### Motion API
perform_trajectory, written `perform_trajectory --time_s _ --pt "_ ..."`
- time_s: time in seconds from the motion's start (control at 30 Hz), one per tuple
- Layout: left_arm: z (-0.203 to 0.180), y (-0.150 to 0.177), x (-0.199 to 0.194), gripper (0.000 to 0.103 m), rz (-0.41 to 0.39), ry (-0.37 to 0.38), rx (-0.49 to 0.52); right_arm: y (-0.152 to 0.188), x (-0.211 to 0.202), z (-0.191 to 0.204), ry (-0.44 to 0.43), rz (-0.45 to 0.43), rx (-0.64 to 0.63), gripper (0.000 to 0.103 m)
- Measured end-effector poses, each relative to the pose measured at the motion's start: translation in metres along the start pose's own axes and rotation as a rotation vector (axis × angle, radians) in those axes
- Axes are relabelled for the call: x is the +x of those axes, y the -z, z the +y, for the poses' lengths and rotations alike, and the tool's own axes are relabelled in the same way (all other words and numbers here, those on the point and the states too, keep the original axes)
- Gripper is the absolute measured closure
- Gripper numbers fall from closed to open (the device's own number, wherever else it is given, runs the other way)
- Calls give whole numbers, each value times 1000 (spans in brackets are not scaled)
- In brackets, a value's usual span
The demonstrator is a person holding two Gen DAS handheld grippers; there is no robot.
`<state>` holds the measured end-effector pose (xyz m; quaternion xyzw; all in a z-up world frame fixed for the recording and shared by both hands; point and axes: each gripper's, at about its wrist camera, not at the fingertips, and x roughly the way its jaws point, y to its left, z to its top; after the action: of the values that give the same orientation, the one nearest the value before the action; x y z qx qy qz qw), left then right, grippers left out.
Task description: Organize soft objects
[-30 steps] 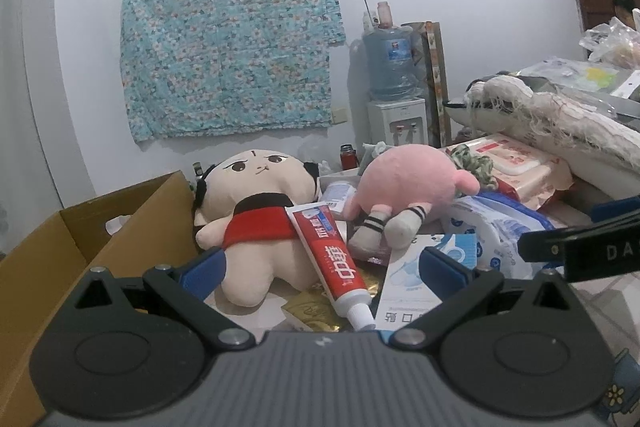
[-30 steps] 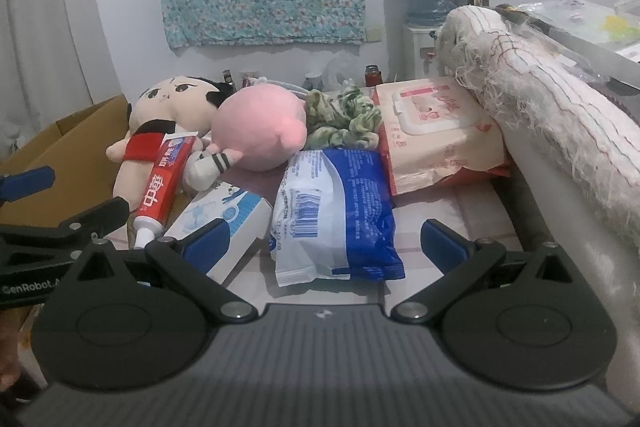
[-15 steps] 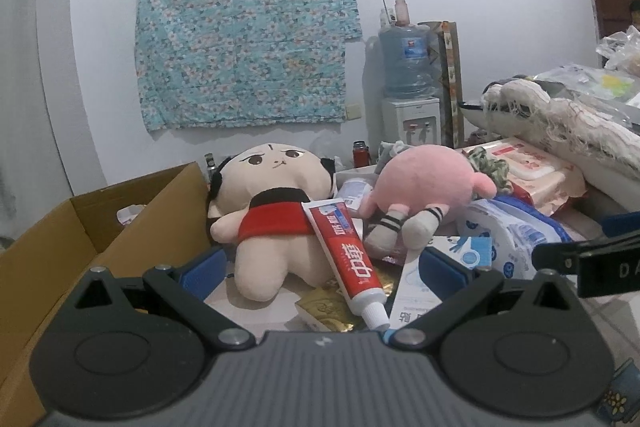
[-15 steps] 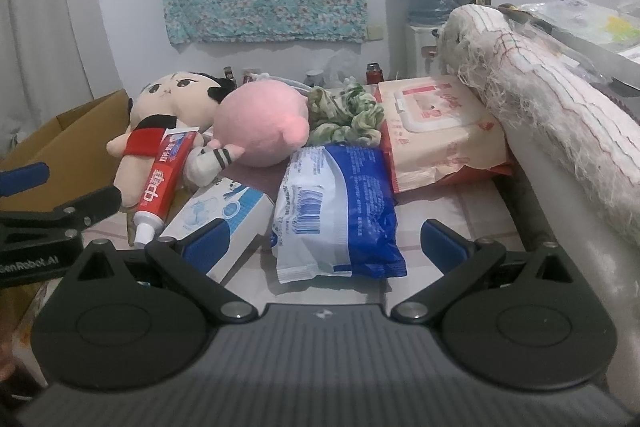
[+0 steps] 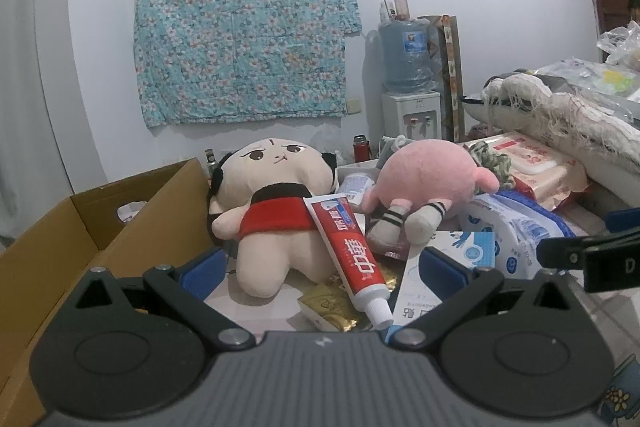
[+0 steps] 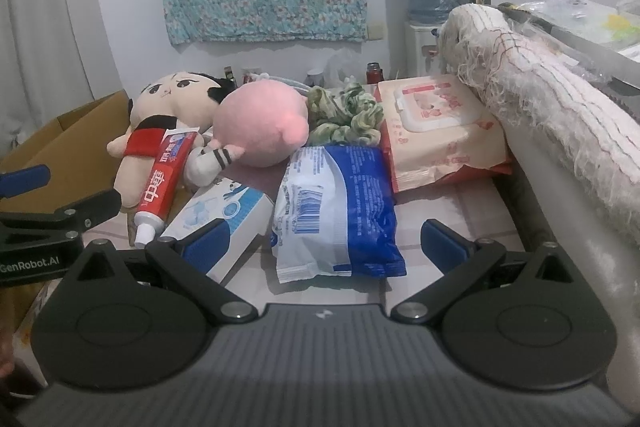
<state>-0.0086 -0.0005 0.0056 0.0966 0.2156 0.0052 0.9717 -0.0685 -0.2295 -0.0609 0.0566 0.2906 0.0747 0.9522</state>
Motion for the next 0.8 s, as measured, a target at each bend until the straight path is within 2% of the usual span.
perform_trajectory --time_s 0.8 --pt "2 -1 0 0 1 -7 -4 0 0 -3 -10 11 21 1"
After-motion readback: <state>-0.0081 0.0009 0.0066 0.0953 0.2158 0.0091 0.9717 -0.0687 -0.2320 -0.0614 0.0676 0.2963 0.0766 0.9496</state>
